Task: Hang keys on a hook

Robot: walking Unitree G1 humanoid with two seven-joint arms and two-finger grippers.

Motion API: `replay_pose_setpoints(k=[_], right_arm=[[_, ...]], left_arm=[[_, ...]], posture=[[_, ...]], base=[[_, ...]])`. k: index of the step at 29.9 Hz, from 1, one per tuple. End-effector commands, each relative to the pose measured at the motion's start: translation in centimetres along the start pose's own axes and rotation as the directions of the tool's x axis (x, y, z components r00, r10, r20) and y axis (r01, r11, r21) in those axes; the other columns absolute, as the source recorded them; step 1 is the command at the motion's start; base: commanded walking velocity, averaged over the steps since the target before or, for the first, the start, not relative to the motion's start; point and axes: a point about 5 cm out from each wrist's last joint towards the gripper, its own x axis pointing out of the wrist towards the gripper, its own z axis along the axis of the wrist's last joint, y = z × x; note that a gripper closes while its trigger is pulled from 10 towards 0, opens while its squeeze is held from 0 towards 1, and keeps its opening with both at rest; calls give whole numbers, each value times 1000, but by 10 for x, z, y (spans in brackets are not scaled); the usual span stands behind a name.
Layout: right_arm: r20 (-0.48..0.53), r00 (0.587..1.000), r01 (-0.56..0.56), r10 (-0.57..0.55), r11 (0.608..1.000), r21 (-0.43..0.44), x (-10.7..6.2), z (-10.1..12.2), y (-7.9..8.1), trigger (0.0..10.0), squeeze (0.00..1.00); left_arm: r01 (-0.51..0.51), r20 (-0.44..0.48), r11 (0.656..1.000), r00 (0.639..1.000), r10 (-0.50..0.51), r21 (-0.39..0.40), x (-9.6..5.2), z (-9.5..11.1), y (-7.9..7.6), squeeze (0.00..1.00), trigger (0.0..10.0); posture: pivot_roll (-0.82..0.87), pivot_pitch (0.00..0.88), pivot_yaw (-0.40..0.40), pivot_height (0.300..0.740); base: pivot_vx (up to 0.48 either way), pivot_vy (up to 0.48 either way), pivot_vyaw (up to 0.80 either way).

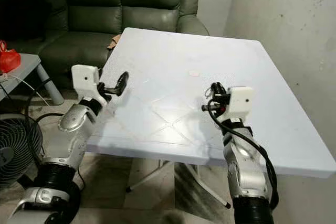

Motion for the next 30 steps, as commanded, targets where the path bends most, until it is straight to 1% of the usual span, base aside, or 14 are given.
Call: replay_pose_setpoints(k=[1,3,5,7,9,15,24,30], right_arm=[[31,999,30,-30,999,-20,0,6,-2,10000,0],[33,998,61,-61,998,-12,0,6,-3,10000,0],[42,996,79,-79,997,-1,0,7,-5,10000,0],[43,994,99,-99,995,3,1,8,-6,10000,0],[46,991,123,-123,992,12,0,10,-9,10000,0],[40,991,128,-128,992,-1,-1,9,-10,10000,0],[27,990,137,-136,991,-7,-4,5,-10,10000,0],[26,991,134,-133,991,-15,-4,5,-9,10000,0]], left_arm=[[5,17,1000,1000,-5,14,6,8,1,0,10000],[-1,22,1000,1000,1,7,8,11,4,0,10000],[9,37,1000,999,-9,-20,9,14,6,0,10000],[14,54,1000,998,-13,-22,11,17,7,0,10000],[-8,62,1000,998,9,-25,14,19,9,0,10000],[24,57,1000,998,-25,11,16,18,5,0,10000],[35,61,999,998,-35,3,19,16,1,0,10000],[51,59,999,997,-51,5,19,12,-5,0,10000]], posture=[[-5,0,-17,740],[-7,0,-14,740],[-6,0,-13,740],[-6,0,-13,740],[-7,0,-14,740],[-12,0,-11,740],[-18,0,-10,740],[-18,0,-11,740]], base=[[0,0,0],[0,0,0],[0,0,0],[0,0,0],[0,0,0],[0,0,-670],[0,0,-725],[0,0,-727]])
